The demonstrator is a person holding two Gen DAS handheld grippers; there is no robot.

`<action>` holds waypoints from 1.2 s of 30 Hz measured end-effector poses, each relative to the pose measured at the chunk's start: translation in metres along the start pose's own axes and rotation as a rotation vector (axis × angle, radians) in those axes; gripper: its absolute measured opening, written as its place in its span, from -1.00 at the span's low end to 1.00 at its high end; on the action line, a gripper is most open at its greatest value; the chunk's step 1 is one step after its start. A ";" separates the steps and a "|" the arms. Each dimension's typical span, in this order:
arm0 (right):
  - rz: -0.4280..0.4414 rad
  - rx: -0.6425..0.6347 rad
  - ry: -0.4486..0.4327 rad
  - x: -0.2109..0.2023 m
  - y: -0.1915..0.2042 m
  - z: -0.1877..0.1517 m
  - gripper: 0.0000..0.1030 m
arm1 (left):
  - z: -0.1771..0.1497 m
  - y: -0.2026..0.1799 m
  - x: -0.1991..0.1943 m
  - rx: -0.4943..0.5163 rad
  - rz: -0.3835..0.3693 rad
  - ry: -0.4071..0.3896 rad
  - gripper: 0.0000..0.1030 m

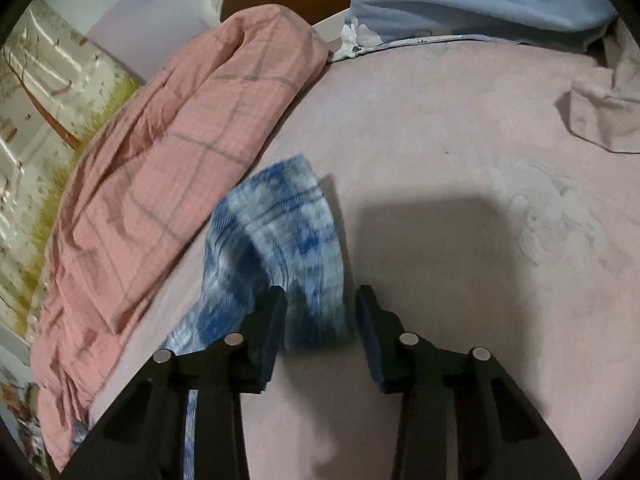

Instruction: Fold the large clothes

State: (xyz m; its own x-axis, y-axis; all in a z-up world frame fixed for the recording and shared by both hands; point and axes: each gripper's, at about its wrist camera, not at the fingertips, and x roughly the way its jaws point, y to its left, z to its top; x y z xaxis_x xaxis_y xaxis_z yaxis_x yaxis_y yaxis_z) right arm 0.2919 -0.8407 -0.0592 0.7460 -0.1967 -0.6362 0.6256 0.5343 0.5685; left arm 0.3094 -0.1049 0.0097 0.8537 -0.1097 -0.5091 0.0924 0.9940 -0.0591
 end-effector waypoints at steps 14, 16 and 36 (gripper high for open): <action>0.221 -0.307 -0.153 -0.139 0.099 -0.022 -0.95 | 0.007 -0.007 -0.027 0.045 0.028 -0.098 0.58; 0.301 -0.362 -0.163 -0.159 0.125 -0.034 -0.95 | 0.009 -0.009 -0.034 0.054 0.024 -0.117 0.58; 0.605 -0.851 0.155 -0.238 0.430 -0.316 -0.94 | 0.059 0.045 -0.064 -0.004 0.130 -0.050 0.58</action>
State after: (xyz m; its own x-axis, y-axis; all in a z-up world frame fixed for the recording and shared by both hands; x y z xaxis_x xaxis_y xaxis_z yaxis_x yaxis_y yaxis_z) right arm 0.3111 -0.3044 0.1723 0.8052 0.3706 -0.4630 -0.2520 0.9205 0.2985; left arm 0.2895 -0.0529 0.0902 0.8827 0.0207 -0.4695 -0.0228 0.9997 0.0013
